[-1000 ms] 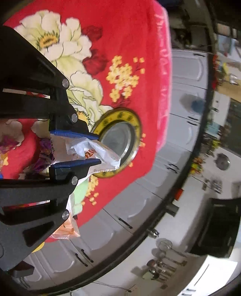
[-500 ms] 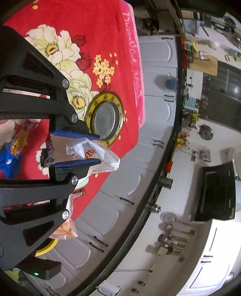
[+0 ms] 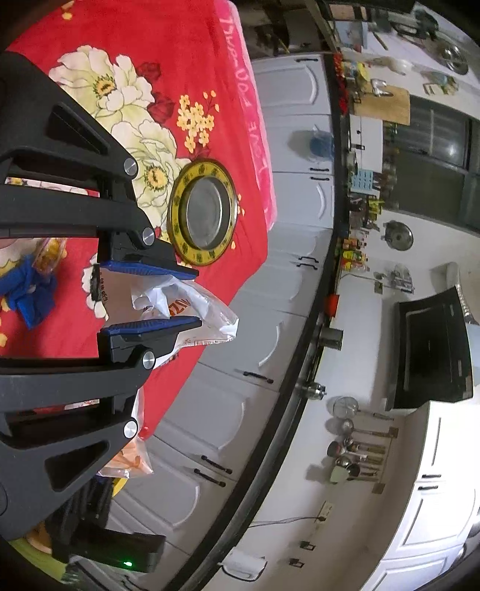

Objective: Collect trash
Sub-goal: 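Carry the red bottle and white plastic bag over the yellow bin with both tools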

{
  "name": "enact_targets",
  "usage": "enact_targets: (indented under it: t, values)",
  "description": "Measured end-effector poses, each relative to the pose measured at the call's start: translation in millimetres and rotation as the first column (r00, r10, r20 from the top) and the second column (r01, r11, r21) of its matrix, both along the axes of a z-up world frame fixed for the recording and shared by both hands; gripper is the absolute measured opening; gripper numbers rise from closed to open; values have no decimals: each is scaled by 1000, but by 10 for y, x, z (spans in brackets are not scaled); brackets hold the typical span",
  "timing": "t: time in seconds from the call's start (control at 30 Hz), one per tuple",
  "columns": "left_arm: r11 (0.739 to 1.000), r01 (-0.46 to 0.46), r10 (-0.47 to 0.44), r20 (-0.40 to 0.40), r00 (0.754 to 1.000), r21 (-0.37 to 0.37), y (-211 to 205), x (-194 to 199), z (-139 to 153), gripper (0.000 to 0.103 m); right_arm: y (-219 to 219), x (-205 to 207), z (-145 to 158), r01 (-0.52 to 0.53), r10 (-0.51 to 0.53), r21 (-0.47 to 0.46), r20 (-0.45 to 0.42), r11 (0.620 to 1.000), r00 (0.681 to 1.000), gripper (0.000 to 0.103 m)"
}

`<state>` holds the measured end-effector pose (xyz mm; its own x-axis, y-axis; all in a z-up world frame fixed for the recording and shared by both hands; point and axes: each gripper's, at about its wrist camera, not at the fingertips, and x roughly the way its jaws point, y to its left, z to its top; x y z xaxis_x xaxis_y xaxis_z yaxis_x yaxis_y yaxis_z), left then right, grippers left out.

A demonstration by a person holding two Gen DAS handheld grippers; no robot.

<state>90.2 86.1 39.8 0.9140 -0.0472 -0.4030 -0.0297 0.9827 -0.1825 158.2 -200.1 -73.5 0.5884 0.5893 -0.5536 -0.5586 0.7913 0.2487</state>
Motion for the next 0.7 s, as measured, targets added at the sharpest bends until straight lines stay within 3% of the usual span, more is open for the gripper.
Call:
enact_targets:
  t: [0.7]
  values:
    - [984,137,-138,5,990,117,-775,-46,-70,14,-782,-185,253,157,-159,36,68,987,985,30]
